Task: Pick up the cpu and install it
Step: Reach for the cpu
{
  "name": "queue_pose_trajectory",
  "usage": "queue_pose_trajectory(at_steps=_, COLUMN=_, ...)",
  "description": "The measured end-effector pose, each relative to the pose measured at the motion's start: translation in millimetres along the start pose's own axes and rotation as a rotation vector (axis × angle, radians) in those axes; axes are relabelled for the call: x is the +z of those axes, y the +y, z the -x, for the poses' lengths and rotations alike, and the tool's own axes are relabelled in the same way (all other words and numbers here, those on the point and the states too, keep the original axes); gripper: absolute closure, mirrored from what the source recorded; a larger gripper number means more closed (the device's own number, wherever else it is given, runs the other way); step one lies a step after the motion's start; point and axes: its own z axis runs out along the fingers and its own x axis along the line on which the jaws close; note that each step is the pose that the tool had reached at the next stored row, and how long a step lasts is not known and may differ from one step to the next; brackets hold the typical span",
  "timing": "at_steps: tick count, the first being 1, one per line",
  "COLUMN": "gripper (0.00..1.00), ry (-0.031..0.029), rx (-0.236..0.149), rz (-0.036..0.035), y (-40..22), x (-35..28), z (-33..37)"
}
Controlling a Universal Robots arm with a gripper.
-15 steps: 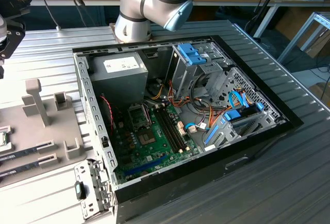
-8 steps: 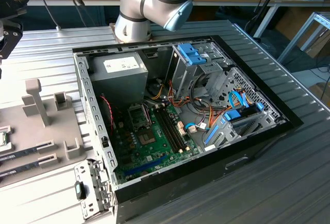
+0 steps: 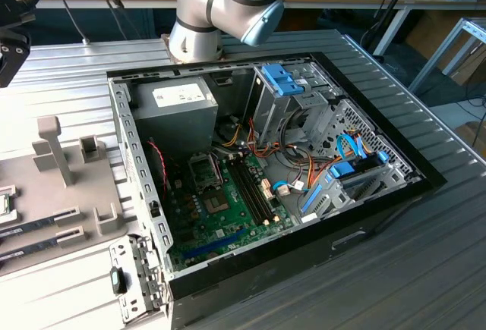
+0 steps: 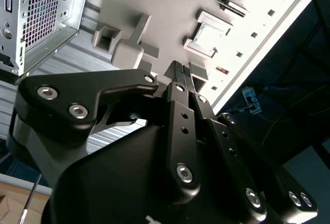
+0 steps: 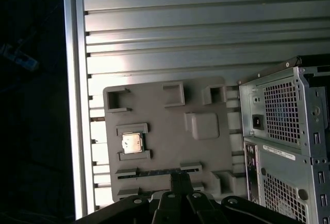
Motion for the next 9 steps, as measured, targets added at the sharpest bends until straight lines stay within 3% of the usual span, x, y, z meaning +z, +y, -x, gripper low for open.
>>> queue_pose_trajectory(at_steps=9, gripper=0.89, ry=0.0000, rx=0.000, rz=0.0003, y=-0.3, x=0.3, z=-4.1)
